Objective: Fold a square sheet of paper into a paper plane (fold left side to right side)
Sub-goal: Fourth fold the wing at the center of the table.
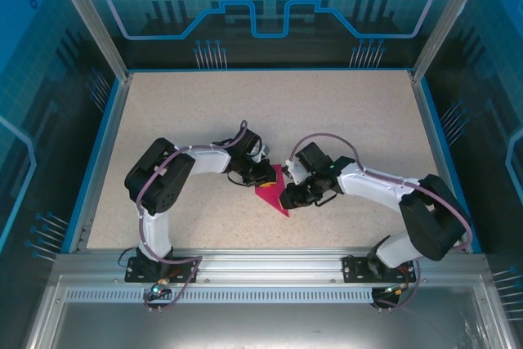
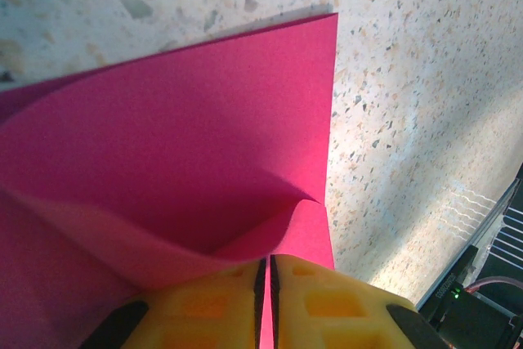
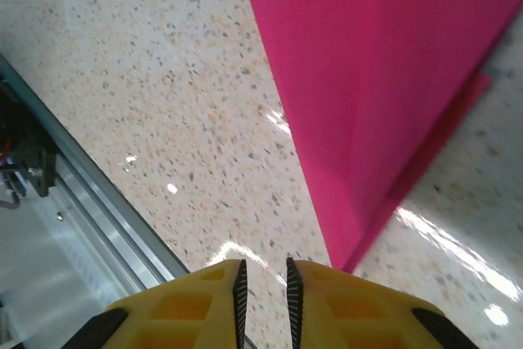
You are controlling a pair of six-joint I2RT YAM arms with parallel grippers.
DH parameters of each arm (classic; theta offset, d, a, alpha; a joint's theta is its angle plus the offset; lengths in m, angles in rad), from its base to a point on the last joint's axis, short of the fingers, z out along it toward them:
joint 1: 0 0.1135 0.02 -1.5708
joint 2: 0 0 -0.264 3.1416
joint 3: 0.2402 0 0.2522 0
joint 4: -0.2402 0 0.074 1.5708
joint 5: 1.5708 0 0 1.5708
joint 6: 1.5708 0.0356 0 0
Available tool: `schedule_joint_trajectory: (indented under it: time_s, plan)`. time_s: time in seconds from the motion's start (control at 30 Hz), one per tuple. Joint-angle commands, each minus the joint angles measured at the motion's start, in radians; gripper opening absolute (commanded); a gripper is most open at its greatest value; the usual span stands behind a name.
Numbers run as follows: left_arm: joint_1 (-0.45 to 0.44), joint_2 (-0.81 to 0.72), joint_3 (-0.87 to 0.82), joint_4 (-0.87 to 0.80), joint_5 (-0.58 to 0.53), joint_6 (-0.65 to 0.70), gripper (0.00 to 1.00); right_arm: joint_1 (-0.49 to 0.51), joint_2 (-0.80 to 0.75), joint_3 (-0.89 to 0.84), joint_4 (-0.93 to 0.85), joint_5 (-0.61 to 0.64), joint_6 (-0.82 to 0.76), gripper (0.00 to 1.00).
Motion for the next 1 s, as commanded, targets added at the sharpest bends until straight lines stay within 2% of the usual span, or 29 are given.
schedule_joint_trajectory:
  time_s: [0.0,0.13,0.27,0.5,0.97]
  plan:
    - [0.004,0.042,-0.034,-0.070,-0.086,0.016,0.14,0.017,0.080,0.025,0.097,-0.080,0.042,0.22]
    - [0.002,0.045,-0.032,-0.069,-0.082,0.015,0.14,0.017,0.160,0.035,0.135,-0.104,0.049,0.21]
    - [0.002,0.042,-0.032,-0.071,-0.085,0.018,0.14,0.015,0.203,0.038,0.088,-0.069,0.033,0.21]
    - [0.003,0.044,-0.032,-0.073,-0.087,0.020,0.14,0.015,0.201,0.026,0.014,-0.011,0.010,0.21]
    - [0.005,0.047,-0.027,-0.081,-0.092,0.024,0.14,0.015,0.185,-0.029,-0.036,-0.007,0.010,0.22]
